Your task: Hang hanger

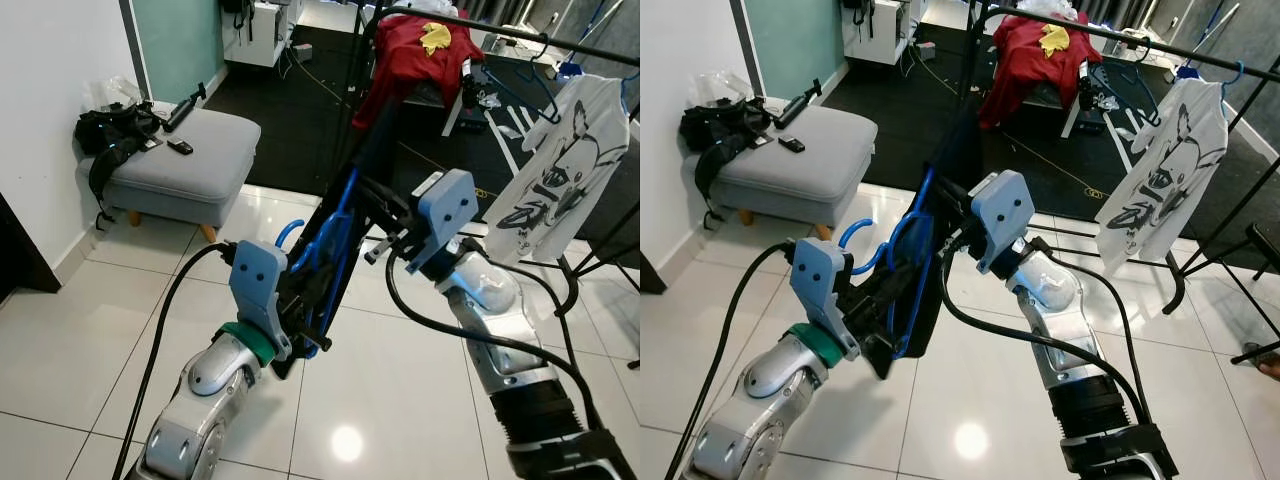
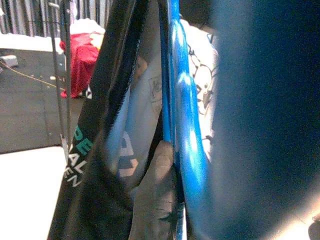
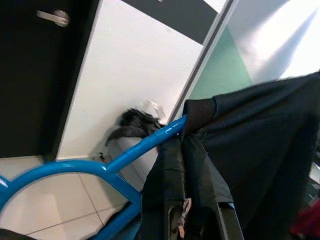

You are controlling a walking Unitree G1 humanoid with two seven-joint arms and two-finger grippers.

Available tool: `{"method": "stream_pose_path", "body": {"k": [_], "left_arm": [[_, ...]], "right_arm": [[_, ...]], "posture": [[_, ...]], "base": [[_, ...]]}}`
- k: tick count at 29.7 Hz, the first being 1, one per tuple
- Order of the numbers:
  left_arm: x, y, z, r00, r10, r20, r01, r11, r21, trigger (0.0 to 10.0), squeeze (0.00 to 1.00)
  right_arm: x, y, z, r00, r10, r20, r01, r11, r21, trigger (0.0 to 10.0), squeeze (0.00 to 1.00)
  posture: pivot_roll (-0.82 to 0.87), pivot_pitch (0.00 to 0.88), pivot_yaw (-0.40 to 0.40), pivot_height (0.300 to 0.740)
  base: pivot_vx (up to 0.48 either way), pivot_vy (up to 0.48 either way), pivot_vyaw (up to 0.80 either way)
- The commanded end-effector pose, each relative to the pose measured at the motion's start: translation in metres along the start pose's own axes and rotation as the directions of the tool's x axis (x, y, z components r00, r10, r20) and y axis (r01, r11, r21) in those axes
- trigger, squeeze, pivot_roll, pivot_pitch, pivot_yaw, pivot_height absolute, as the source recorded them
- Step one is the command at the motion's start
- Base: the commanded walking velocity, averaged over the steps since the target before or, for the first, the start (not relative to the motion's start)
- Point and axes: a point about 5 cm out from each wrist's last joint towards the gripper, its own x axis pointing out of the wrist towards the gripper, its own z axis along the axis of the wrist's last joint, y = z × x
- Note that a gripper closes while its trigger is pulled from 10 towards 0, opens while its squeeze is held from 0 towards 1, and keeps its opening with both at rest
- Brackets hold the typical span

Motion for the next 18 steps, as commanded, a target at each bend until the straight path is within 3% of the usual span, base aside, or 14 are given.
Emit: {"method": "stream_pose_path", "body": {"k": [1,4,5,6,9,13,18], "left_arm": [[0.002,-0.013,-0.008,0.997,-0.069,-0.043,0.070,0.997,0.024,10.0,0.00],[0.004,-0.014,-0.007,0.997,-0.073,-0.037,0.074,0.996,0.042,10.0,0.00],[0.004,-0.014,-0.005,0.997,-0.070,-0.030,0.072,0.996,0.060,10.0,0.00],[0.004,-0.014,-0.005,0.997,-0.070,-0.030,0.072,0.996,0.060,10.0,0.00],[0.005,-0.012,-0.003,0.998,-0.061,-0.023,0.063,0.993,0.103,10.0,0.00],[0.003,-0.010,-0.005,0.998,-0.051,-0.028,0.053,0.992,0.115,10.0,0.00],[0.002,-0.008,-0.008,0.999,-0.036,-0.036,0.040,0.992,0.122,10.0,0.00]], "right_arm": [[0.012,0.012,0.019,0.992,0.094,0.087,-0.094,0.996,-0.013,0.0,0.00],[0.015,0.023,0.018,0.983,0.166,0.073,-0.167,0.986,0.012,0.0,0.00],[0.010,0.035,0.006,0.970,0.243,0.010,-0.244,0.970,0.024,0.0,0.00],[0.010,0.035,0.006,0.970,0.243,0.010,-0.244,0.970,0.024,0.0,0.00],[-0.006,0.056,-0.011,0.917,0.388,-0.094,-0.382,0.921,0.071,0.0,0.00],[-0.017,0.057,-0.012,0.896,0.426,-0.124,-0.420,0.904,0.078,0.0,0.00],[-0.030,0.041,-0.009,0.896,0.410,-0.171,-0.406,0.912,0.060,0.0,0.00]], "posture": [[-0.09,0.131,-0.026,0.740],[-0.09,0.130,-0.028,0.740],[-0.09,0.128,-0.030,0.740],[-0.09,0.128,-0.030,0.740],[-0.08,0.129,-0.031,0.740],[-0.08,0.128,-0.033,0.740],[-0.09,0.127,-0.034,0.740]], "base": [[0.000,0.000,0.00],[0.000,0.000,0.00],[0.000,0.000,0.00],[0.000,0.000,0.00],[0.000,0.000,0.00],[0.000,0.000,0.00],[0.000,0.000,0.00]]}}
